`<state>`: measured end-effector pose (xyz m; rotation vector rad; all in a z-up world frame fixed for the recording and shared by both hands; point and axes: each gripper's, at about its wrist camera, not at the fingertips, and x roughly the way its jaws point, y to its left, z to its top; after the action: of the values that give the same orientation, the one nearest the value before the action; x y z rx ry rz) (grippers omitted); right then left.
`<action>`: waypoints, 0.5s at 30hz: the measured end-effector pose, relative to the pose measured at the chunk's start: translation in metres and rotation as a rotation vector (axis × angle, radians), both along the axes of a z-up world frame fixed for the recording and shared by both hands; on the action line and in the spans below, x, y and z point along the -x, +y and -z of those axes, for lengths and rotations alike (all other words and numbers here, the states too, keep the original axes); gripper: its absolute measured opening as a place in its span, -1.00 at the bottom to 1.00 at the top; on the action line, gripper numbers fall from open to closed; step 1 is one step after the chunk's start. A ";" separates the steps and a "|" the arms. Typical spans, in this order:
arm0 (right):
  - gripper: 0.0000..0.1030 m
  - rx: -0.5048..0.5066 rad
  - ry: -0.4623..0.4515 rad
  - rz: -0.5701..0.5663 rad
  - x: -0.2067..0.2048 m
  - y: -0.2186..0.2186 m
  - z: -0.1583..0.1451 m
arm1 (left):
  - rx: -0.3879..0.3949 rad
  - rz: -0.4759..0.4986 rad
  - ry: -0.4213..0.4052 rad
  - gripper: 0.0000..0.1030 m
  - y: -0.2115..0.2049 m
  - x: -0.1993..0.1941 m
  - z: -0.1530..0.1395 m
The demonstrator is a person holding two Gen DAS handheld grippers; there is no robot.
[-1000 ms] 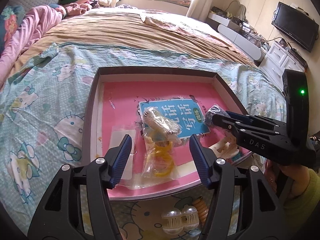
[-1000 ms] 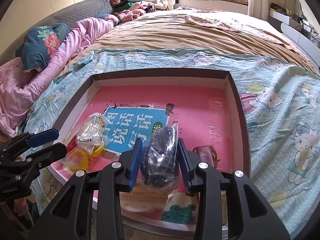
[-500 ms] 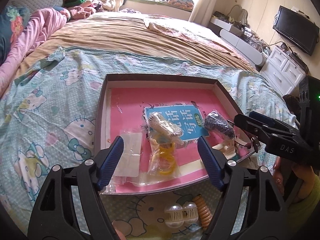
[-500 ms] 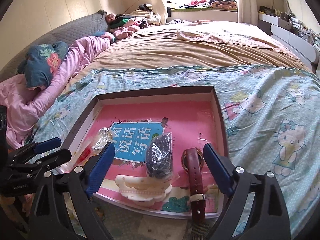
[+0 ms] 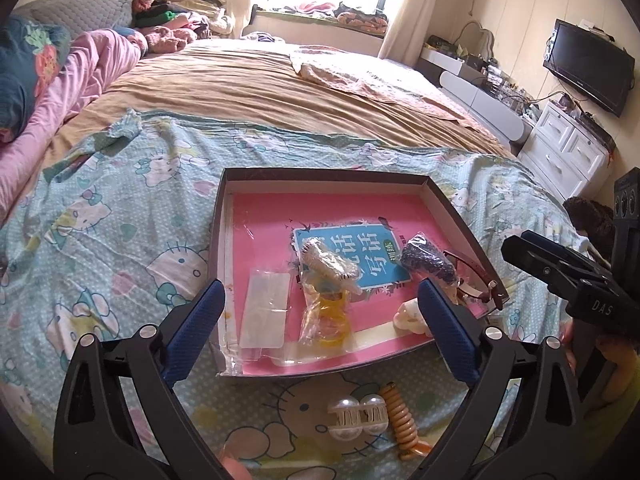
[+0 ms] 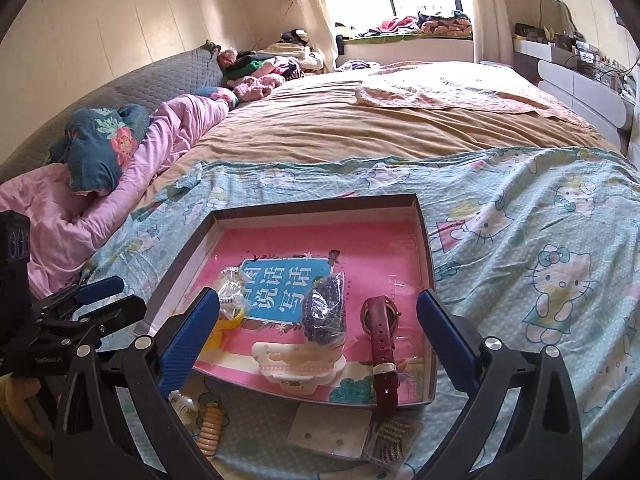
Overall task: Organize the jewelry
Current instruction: 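Withdraw both grippers from the box lid toward the remaining items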
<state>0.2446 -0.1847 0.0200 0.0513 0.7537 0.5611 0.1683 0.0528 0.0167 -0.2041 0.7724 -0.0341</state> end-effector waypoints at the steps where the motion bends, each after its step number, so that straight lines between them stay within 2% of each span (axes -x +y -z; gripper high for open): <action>1: 0.91 -0.002 -0.003 0.001 0.002 -0.001 -0.002 | 0.000 -0.003 -0.005 0.75 0.001 0.002 -0.002; 15: 0.91 -0.028 -0.052 -0.010 0.030 -0.019 -0.025 | 0.002 -0.027 -0.051 0.76 0.007 0.026 -0.019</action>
<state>0.2147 -0.2033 0.0454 0.0589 0.6958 0.5801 0.1420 0.0594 0.0361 -0.2143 0.7189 -0.0148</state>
